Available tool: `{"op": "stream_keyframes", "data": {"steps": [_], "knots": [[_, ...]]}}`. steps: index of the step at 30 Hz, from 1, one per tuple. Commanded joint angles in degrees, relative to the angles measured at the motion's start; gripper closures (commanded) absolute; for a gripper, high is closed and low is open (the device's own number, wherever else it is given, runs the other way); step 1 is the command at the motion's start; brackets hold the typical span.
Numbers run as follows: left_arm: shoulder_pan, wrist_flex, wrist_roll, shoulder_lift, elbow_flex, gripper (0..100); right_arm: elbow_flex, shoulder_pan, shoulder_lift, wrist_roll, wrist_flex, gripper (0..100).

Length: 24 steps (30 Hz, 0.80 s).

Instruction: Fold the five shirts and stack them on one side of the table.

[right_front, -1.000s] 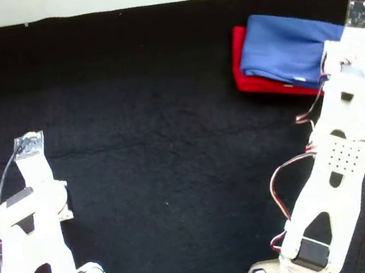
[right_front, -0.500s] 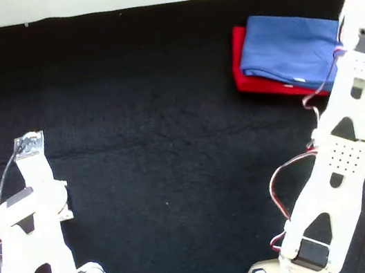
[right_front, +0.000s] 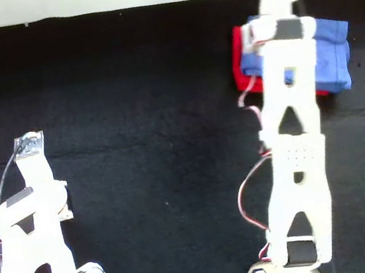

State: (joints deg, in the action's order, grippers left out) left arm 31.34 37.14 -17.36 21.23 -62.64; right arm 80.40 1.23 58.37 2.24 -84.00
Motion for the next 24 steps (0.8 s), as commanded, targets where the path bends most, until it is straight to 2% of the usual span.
{"op": "stream_keyframes", "data": {"steps": [1,10,12,15,19,24], "knots": [[-0.2,-1.1,-0.3,-0.3,-0.1,99,2.9,2.3,-1.5,-0.5,-2.9,94.3],[-0.2,-1.1,-0.3,-0.3,0.0,99,3.2,2.7,3.7,-0.4,-14.2,94.3],[-0.2,-1.1,-0.3,-0.3,0.0,99,3.2,2.9,3.6,2.3,-16.9,94.3],[-0.2,-1.1,-0.3,-0.3,0.0,99,2.7,2.4,3.6,4.9,-17.2,94.4],[-0.2,-1.1,-0.3,-0.3,0.0,99,2.9,1.9,3.5,5.0,-17.2,99.4],[-0.2,-1.1,-0.3,-0.3,0.0,99,2.5,2.8,-2.2,4.7,-17.3,98.7]]}}
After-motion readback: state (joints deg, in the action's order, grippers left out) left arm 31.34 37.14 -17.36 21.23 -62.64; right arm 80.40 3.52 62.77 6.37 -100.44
